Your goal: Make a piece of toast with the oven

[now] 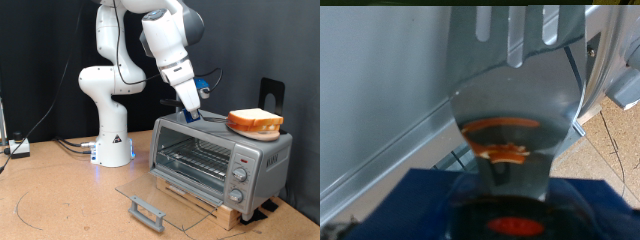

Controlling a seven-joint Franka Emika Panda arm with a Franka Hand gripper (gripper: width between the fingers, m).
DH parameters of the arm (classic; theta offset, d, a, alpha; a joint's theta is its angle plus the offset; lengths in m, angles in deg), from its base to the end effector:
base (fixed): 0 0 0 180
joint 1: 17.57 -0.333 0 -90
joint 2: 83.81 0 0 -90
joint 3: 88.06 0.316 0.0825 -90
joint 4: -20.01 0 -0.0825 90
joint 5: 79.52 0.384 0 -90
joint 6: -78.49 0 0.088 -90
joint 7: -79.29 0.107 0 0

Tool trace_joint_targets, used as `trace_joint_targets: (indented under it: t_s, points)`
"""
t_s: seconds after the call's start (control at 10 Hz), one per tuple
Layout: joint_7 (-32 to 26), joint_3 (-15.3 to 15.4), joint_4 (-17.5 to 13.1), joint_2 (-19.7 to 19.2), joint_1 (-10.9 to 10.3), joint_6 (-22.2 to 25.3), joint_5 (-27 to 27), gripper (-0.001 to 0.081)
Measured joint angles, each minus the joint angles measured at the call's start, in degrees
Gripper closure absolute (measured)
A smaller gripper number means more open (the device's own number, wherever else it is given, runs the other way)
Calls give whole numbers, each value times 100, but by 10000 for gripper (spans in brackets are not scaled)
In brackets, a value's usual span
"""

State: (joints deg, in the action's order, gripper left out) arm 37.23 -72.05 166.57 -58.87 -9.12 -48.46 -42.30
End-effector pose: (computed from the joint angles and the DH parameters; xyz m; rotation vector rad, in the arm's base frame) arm 0.4087 0.0743 0.4215 -2.6820 -0.6452 -0.3076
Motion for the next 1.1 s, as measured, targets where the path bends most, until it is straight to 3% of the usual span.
trace_joint_targets:
  t_s: [0.5,1.1]
  points:
    - [17,91,-35,0,-22,1,39,349]
    - [138,463,75,11,-155,-257,187,349]
